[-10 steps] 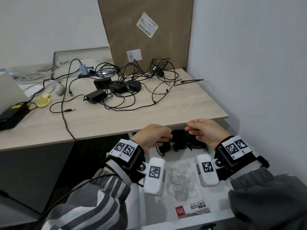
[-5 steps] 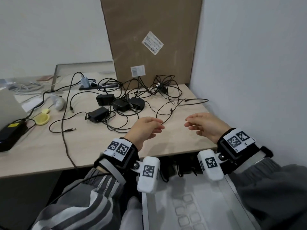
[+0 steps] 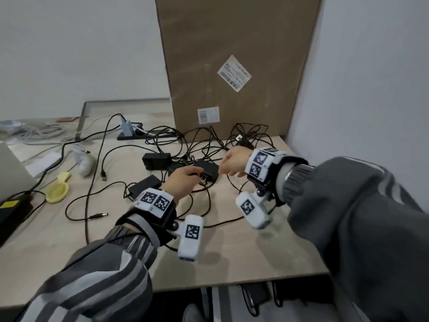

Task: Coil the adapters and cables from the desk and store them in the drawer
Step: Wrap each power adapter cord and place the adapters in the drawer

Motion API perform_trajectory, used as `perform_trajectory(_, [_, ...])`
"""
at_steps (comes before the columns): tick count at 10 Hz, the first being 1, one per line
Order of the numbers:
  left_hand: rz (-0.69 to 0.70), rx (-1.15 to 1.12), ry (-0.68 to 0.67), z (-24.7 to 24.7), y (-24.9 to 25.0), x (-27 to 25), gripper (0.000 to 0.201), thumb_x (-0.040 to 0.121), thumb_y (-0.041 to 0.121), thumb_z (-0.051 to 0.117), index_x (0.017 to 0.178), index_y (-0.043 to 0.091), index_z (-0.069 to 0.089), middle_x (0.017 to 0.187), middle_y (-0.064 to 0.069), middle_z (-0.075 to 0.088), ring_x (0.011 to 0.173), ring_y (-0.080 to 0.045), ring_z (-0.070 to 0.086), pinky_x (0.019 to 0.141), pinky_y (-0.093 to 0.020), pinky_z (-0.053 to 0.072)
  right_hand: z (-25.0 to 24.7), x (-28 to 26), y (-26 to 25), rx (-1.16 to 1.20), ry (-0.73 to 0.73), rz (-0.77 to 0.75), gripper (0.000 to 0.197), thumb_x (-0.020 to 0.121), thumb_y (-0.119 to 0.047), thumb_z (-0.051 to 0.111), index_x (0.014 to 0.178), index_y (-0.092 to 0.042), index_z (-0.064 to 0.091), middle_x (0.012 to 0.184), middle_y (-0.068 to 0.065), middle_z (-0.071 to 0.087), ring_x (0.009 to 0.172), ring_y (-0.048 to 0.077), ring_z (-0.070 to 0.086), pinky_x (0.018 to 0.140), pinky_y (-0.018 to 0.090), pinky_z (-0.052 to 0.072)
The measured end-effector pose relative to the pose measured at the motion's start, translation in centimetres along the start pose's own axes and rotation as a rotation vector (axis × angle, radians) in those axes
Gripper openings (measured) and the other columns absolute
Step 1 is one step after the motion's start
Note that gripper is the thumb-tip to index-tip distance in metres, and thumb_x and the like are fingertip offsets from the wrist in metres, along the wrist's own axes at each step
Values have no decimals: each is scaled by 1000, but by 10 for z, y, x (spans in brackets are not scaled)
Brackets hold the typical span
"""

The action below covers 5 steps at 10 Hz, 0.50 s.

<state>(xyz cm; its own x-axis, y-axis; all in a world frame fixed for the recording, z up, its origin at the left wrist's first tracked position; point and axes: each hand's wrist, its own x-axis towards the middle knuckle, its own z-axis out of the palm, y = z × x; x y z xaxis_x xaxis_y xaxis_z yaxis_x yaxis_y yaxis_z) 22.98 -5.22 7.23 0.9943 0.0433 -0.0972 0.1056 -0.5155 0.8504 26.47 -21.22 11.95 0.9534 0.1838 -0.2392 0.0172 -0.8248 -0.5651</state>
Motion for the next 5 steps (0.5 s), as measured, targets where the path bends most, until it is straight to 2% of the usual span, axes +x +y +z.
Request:
perform_trajectory(1, [20,111,-134,-4,-4,15,42,95,4,46,134,16,56,137,-1,51,123,-16,48,88,-18,36,14,31,-19,-186,-36,-23,44,83,-28,68,122,-8,61,114,10,61,98,23,56,96,38,48])
perform_trajectory(2, [-19,143,-164,-6,-10,29,46,92,-3,42,133,12,55,136,-6,54,125,-21,49,97,-26,39,27,56,-24,-387,-59,-32,41,84,-28,66,119,-7,60,112,11,63,96,25,57,94,38,48])
perform_trajectory(3, [-38,29,-116,-10,-24,42,47,87,-12,38,121,9,63,119,-7,63,111,-22,56,94,-30,43,34,49,-36,-729,-109,-55,20,89,-28,62,101,-13,58,82,3,55,85,20,51,75,27,52])
perform_trajectory(4, [-60,-2,-71,-15,-35,50,49,85,-11,42,124,11,62,116,-1,61,112,-18,54,103,-32,42,33,49,-35,-570,-159,-18,14,92,-19,58,102,-16,49,100,10,46,93,20,43,52,19,29])
perform_trajectory(5, [-81,-7,-81,-18,-38,51,49,86,-7,46,129,12,58,127,-7,59,119,-24,53,105,-36,41,27,56,-31,-473,-85,16,25,87,-32,63,102,-14,55,96,7,57,98,28,58,61,26,39])
